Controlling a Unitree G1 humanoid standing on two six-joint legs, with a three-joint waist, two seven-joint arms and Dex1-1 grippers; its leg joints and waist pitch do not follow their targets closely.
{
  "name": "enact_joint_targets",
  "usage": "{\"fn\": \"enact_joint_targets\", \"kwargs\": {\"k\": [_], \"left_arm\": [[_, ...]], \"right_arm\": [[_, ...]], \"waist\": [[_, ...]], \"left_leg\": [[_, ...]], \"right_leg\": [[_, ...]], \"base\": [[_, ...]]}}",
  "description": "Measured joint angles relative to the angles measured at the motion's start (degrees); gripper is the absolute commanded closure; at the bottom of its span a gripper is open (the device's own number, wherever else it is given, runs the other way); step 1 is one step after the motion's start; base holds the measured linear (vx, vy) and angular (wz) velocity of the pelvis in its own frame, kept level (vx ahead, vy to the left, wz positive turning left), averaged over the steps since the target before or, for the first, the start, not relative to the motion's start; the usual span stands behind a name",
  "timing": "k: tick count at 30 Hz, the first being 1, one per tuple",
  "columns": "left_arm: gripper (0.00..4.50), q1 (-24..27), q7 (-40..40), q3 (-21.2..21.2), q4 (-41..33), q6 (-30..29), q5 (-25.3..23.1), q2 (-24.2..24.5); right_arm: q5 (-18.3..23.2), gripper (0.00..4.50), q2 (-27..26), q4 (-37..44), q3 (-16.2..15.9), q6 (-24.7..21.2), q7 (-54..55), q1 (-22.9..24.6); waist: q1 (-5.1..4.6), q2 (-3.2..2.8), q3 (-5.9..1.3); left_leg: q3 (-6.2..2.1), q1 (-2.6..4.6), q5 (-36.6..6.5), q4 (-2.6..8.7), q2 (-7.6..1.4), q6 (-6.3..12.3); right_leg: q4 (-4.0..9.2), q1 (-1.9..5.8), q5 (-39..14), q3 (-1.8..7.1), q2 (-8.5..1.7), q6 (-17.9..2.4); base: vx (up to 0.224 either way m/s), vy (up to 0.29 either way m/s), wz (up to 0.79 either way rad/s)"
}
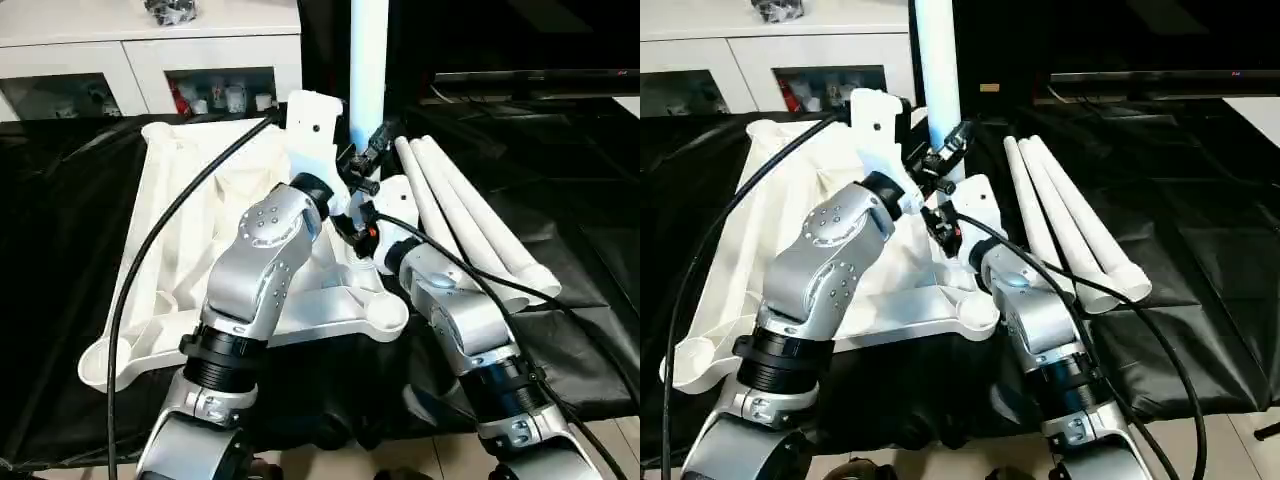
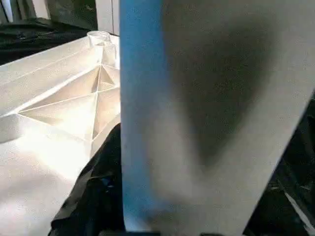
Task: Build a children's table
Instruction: Insert table leg to table base
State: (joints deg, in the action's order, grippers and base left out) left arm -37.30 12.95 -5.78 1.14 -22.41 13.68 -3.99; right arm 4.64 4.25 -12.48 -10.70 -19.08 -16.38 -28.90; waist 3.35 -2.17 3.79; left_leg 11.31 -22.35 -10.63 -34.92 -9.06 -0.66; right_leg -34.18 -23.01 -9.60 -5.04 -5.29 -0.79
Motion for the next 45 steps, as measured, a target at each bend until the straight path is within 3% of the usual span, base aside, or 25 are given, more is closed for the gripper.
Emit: {"fn": "enact_joint_targets", "kwargs": {"k": [5,9,14,18,21,25,26,31,39,40,45], "left_arm": [[1.69,0.0,2.1,2.5,0.1,-0.2,4.3,-1.1],[1.59,-0.2,9.4,4.9,0.6,-4.5,11.9,0.1],[1.59,-1.1,21.7,6.2,3.0,-13.8,21.8,3.4],[1.59,-2.4,25.3,6.7,3.7,-17.6,25.8,3.8],[1.59,-3.4,27.9,7.0,3.6,-20.2,29.5,4.5],[1.98,-4.0,30.1,7.6,2.5,-23.0,33.8,4.8],[2.21,-4.0,30.5,7.7,2.3,-23.5,34.4,4.8],[2.56,-3.9,31.7,7.8,2.1,-24.8,35.6,5.2],[2.66,-3.9,29.8,7.8,2.1,-24.5,35.8,4.6],[2.66,-3.9,29.3,7.8,2.1,-24.3,35.7,4.5],[2.68,-3.9,23.7,9.7,2.2,-21.5,33.3,4.0]], "right_arm": [[5.2,2.59,1.5,1.1,1.2,1.7,-8.5,1.1],[11.4,2.59,4.7,3.9,2.0,0.3,-18.0,2.5],[19.8,2.59,12.9,9.4,3.5,-5.5,-32.6,5.0],[24.0,2.59,16.6,11.9,4.3,-9.2,-38.4,5.9],[30.0,2.59,19.1,15.1,5.1,-14.5,-42.5,7.1],[35.2,2.59,21.3,18.1,5.7,-19.4,-46.1,7.5],[35.8,2.59,21.4,18.4,5.8,-19.7,-46.6,7.7],[37.7,2.59,23.5,19.6,5.8,-22.0,-48.4,8.5],[38.2,2.59,23.7,19.9,6.1,-22.9,-47.8,8.5],[38.2,2.03,23.7,19.9,6.1,-22.9,-47.5,8.5],[34.8,1.54,23.2,20.8,6.1,-21.6,-42.1,7.8]], "waist": [[0.1,0.0,0.0],[0.18,-0.01,0.0],[0.38,-0.04,-0.01],[0.39,-0.06,-0.02],[0.34,-0.19,-0.06],[0.36,-0.32,-0.15],[0.39,-0.37,-0.18],[0.96,-0.57,-0.31],[1.71,-0.66,-0.36],[1.74,-0.65,-0.36],[1.61,-0.67,-0.37]], "left_leg": [[0.0,-0.01,0.0,-0.02,0.0,0.01],[0.01,0.0,0.1,-0.07,-0.01,0.11],[0.0,0.05,0.1,-0.21,-0.03,0.13],[0.0,0.16,0.0,-0.34,-0.08,0.06],[0.0,0.18,0.0,-0.36,-0.1,0.03],[0.0,0.25,0.0,-0.39,-0.12,0.03],[0.0,0.25,0.0,-0.4,-0.12,0.03],[0.01,0.23,0.0,-0.45,-0.12,0.03],[0.01,0.22,0.0,-0.45,-0.12,0.03],[0.01,0.22,0.0,-0.45,-0.12,0.03],[0.0,0.21,0.0,-0.46,-0.12,0.02]], "right_leg": [[0.01,0.01,0.0,0.0,0.0,0.0],[-0.03,0.03,0.0,0.0,0.0,0.0],[-0.14,0.11,0.0,0.0,0.0,0.0],[-0.28,0.18,0.0,0.0,0.0,0.0],[-0.31,0.19,0.0,0.0,0.0,0.0],[-0.32,0.25,0.0,-0.01,0.0,0.0],[-0.32,0.25,0.0,-0.01,0.0,0.0],[-0.31,0.27,0.0,-0.01,0.0,0.0],[-0.3,0.27,-0.1,-0.01,0.0,0.2],[-0.29,0.27,-0.1,-0.01,0.0,0.2],[-0.29,0.23,-0.1,-0.01,0.0,0.3]], "base": [[0.0,0.0,0.0],[0.0,0.0,0.0],[0.0,0.0,0.0],[0.0,0.0,0.0],[0.0,0.0,0.0],[0.0,0.0,0.0],[0.0,0.0,0.0],[0.0,0.0,0.0],[0.0,0.0,0.0],[0.0,0.0,0.0],[0.0,0.0,0.0]]}}
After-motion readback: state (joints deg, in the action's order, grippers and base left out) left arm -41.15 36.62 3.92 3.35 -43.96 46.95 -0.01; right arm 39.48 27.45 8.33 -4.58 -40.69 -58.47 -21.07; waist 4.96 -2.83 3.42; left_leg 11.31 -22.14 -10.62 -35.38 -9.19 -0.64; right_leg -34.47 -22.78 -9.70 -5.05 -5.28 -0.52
